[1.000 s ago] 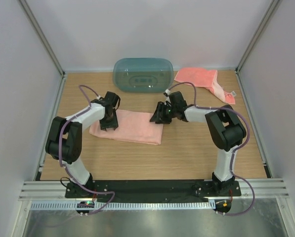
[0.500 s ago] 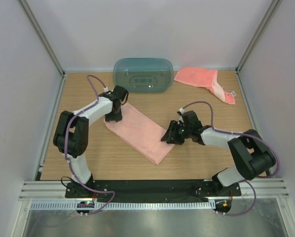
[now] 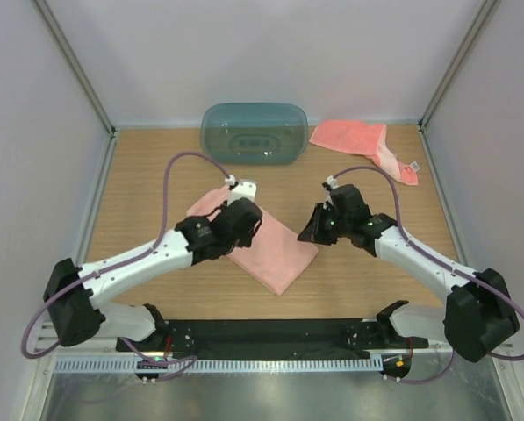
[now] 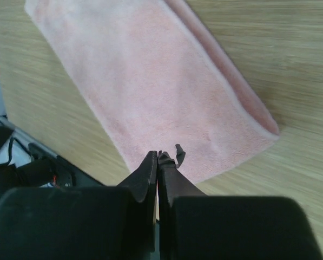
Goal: Roll the towels
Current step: Fold the towel
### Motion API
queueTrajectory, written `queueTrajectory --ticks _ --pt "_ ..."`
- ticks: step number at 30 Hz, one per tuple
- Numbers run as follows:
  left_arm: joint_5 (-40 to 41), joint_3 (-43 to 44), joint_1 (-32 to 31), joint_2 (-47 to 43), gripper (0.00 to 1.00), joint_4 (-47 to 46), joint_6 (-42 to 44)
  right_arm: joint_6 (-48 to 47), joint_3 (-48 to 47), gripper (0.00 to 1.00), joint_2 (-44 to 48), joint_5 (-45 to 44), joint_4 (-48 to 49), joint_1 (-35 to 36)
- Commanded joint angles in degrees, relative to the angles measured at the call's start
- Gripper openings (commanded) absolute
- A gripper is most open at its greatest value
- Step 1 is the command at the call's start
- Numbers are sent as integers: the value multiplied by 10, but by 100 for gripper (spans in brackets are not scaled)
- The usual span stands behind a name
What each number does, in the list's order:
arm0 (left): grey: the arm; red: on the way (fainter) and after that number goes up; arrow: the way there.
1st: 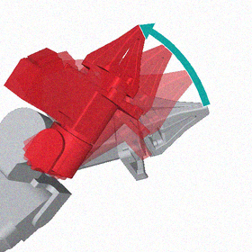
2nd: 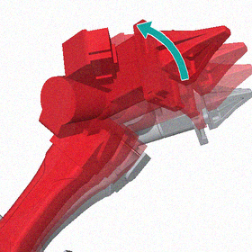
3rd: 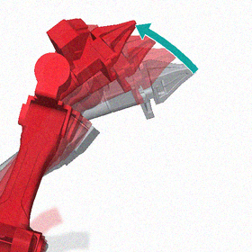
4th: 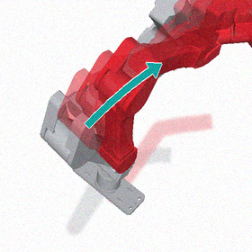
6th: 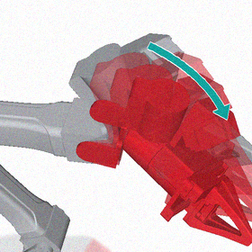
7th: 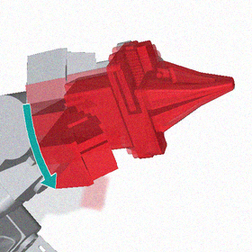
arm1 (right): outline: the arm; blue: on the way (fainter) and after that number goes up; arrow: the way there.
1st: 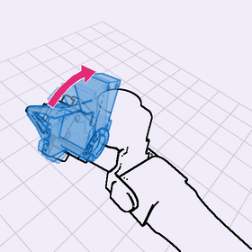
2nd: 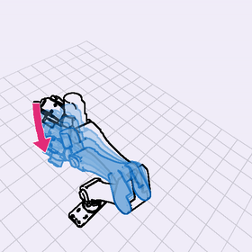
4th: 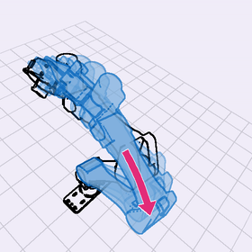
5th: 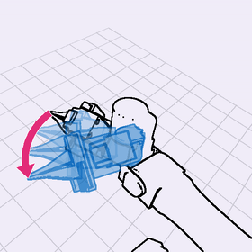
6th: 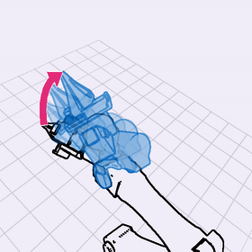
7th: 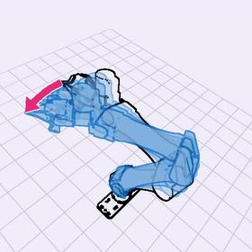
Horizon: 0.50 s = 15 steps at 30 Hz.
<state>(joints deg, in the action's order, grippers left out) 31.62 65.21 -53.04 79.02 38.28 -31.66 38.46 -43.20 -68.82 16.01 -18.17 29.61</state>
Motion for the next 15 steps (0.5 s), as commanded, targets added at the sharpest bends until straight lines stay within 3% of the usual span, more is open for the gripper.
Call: queueTrajectory --ticks 1,2,5,15 --pt "-128 -98 -35 -59 40 -136 -57 -17 7 3 -35 -22 -19 -26" --pt "-177 -117 -54 -63 40 -186 -79 -14 21 1 -53 -18 -10 -35" --pt "-193 -162 -98 -37 39 -244 -103 -14 35 1 -90 3 30 -57" --pt "-205 -108 -150 151 27 -248 -139 -17 76 1 -138 -4 57 -71"
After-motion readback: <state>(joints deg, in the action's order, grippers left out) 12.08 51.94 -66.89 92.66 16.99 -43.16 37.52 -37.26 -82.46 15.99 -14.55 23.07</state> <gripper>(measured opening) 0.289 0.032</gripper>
